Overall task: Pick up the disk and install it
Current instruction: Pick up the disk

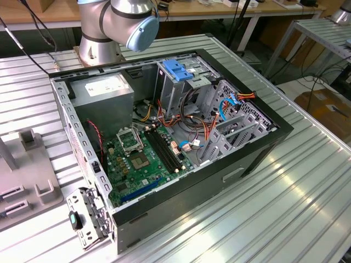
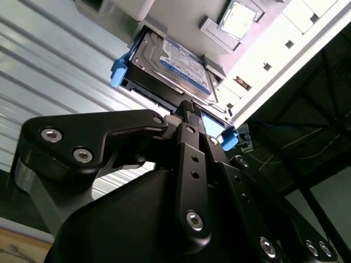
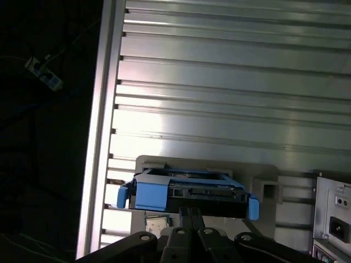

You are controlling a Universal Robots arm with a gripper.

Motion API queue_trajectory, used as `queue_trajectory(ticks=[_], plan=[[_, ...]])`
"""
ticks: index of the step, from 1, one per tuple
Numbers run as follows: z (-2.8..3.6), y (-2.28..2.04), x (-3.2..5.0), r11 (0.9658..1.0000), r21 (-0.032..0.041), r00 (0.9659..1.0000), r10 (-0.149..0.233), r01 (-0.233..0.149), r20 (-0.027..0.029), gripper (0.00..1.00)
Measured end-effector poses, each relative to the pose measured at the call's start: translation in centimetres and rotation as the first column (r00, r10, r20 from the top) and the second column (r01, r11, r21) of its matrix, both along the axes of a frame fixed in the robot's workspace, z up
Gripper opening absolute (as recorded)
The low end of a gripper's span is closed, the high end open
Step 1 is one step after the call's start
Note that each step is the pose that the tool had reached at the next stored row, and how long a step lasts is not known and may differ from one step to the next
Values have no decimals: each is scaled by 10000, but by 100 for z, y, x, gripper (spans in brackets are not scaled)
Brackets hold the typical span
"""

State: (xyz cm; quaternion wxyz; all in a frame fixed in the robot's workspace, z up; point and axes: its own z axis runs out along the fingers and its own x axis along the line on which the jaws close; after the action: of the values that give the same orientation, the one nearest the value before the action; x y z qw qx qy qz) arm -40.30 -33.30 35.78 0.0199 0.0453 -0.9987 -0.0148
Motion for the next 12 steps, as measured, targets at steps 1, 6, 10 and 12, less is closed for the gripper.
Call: queue_trajectory(ticks=[1, 6, 10, 12], plan=[[0, 0, 0, 10000, -2, 10000, 3, -3, 0, 11], [0, 0, 0, 10000, -3, 10000, 4, -4, 0, 11], [0, 0, 0, 10000, -3, 10000, 21, -21, 0, 11], [0, 0, 0, 10000, -3, 10000, 65, -65, 0, 11]])
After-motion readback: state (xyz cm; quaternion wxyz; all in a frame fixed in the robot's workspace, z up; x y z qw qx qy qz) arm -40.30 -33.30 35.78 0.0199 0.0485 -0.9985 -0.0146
